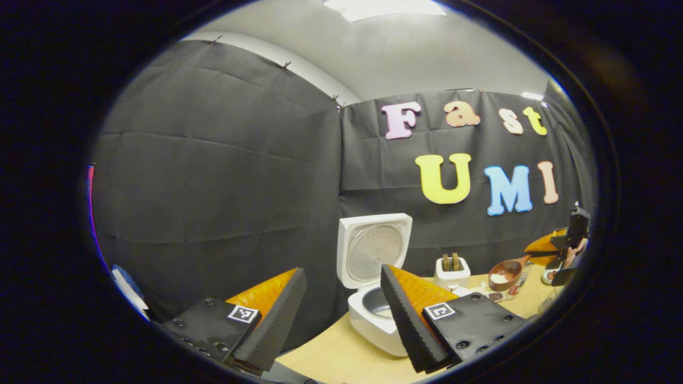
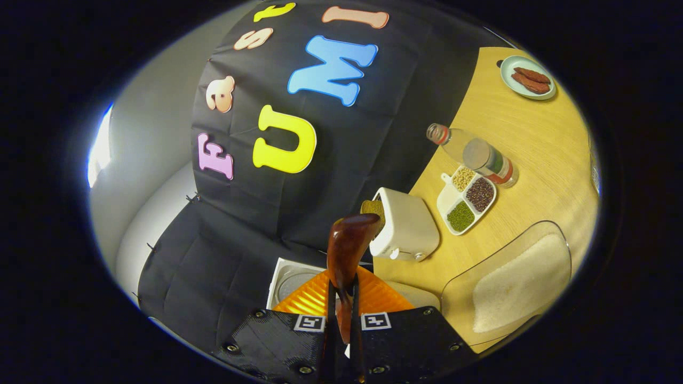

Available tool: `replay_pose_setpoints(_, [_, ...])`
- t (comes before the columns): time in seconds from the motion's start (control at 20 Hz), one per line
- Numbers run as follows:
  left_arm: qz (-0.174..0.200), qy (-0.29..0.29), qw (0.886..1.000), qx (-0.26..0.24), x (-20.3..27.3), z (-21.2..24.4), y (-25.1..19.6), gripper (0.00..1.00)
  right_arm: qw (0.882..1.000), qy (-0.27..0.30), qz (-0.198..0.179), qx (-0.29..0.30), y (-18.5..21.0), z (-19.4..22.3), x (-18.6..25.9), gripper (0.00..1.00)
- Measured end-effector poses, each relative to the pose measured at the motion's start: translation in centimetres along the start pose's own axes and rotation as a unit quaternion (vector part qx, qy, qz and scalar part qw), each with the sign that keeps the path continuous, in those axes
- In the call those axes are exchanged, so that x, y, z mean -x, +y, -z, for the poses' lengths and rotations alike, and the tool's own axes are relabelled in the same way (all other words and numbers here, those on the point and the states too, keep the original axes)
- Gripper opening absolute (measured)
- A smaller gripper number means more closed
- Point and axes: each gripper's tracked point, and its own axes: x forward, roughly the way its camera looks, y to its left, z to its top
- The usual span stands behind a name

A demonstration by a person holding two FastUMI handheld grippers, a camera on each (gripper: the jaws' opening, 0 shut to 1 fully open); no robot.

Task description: Close the left gripper, press the button to open the rice cooker; take a wooden spoon from the chopstick holder with the right hand, scoop a spoonful of rice and pour it into the rice cooker, then put the wooden spoon back into the chopstick holder.

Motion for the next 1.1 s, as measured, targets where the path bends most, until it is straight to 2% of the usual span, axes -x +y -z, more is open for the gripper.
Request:
replay_pose_setpoints(0.3, [-0.042, 0.013, 0.999, 0.004, 1.4, 1.0, 3.9, 0.97, 0.999, 0.031, -0.019, 0.026, 3.6, 3.4, -4.5, 0.10])
replay_pose_setpoints(0.7, [-0.091, 0.021, 0.996, -0.002, 3.1, 1.7, 8.1, 0.97, 0.991, 0.070, -0.027, 0.109, 6.6, 9.2, -10.3, 0.10])
replay_pose_setpoints(0.9, [-0.114, 0.036, 0.993, 0.006, 4.1, 3.0, 10.0, 0.97, 0.981, 0.084, -0.018, 0.176, 6.5, 12.1, -12.9, 0.10])
replay_pose_setpoints(1.1, [-0.131, 0.047, 0.990, 0.002, 4.3, 3.8, 11.0, 0.97, 0.960, 0.097, -0.003, 0.263, 4.8, 15.0, -15.0, 0.10])
